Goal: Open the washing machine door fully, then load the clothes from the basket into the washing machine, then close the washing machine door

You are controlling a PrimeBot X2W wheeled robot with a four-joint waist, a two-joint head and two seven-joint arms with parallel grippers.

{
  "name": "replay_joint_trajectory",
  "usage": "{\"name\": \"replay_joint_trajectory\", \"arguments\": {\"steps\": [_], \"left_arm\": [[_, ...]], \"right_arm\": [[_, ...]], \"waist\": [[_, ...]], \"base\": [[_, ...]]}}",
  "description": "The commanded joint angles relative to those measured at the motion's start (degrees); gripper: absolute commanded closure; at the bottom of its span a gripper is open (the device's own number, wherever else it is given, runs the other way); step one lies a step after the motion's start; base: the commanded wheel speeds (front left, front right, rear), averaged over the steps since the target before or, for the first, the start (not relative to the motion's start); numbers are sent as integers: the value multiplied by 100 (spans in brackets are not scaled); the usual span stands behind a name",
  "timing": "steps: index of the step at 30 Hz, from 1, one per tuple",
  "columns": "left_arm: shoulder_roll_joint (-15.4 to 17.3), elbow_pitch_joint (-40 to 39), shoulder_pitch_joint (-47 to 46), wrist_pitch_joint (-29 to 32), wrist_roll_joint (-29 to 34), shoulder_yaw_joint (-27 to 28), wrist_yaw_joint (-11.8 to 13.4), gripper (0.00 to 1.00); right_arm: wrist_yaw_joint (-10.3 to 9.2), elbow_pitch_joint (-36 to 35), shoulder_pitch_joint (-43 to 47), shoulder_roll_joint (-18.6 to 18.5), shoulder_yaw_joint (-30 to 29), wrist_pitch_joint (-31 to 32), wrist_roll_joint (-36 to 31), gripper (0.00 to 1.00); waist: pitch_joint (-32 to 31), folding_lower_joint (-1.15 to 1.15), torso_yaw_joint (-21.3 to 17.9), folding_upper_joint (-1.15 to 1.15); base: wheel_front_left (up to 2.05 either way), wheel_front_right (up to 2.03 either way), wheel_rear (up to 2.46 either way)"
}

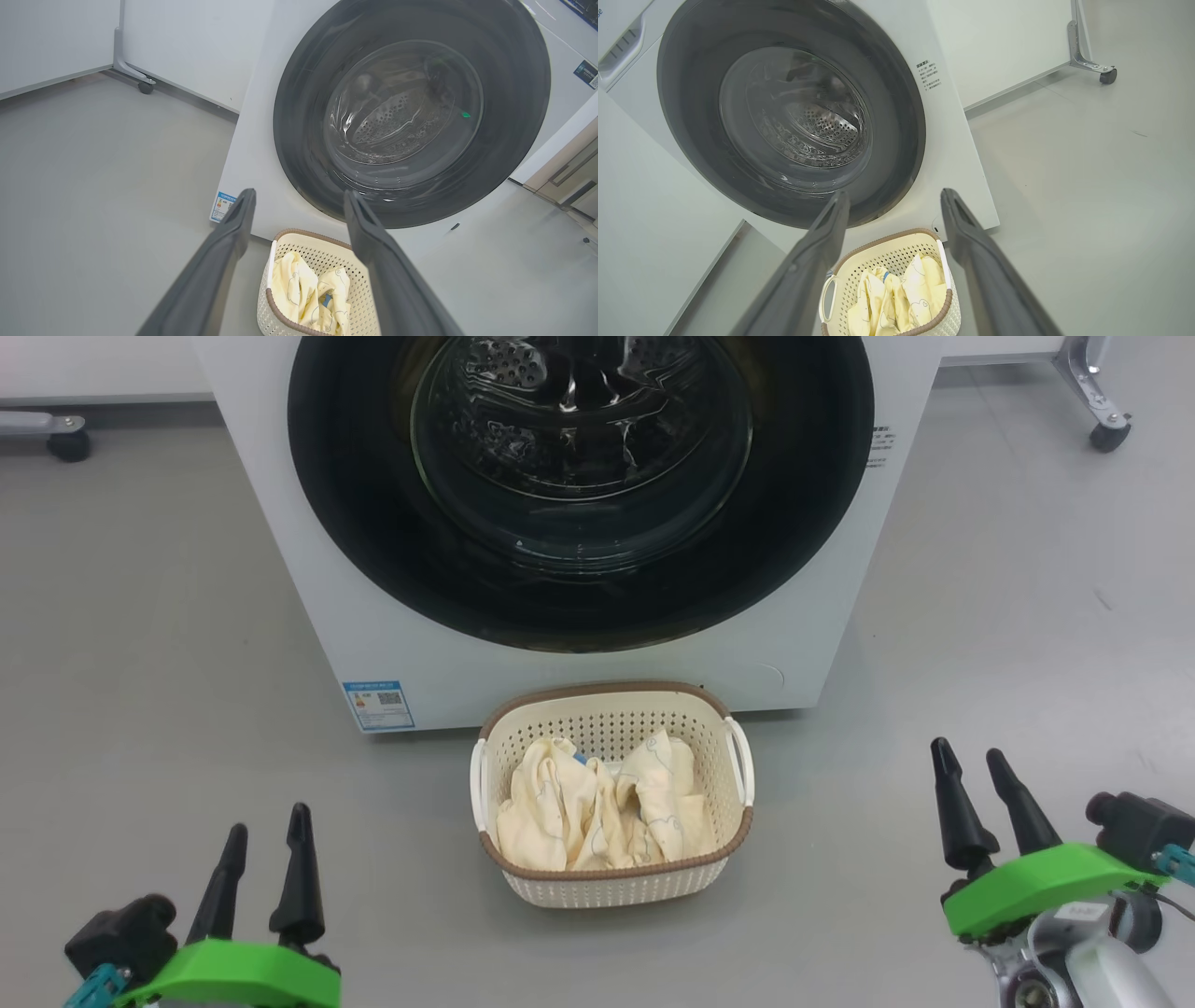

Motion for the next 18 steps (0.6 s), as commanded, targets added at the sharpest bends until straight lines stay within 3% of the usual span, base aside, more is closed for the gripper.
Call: {"name": "replay_joint_trajectory", "arguments": {"steps": [1, 18], "left_arm": [[125, -215, -316, -79, 229, 199, -3, 0], [97, -96, -333, -365, 1682, 448, 34, 0]], "right_arm": [[-15, -154, -346, -157, 101, -109, -196, 0], [-17, 46, -385, -223, 204, -396, -1356, 0]], "waist": [[-3, 0, 2, 0], [-41, 0, -2, 0]], "base": [[0, 0, 0], [0, 0, 0]]}}
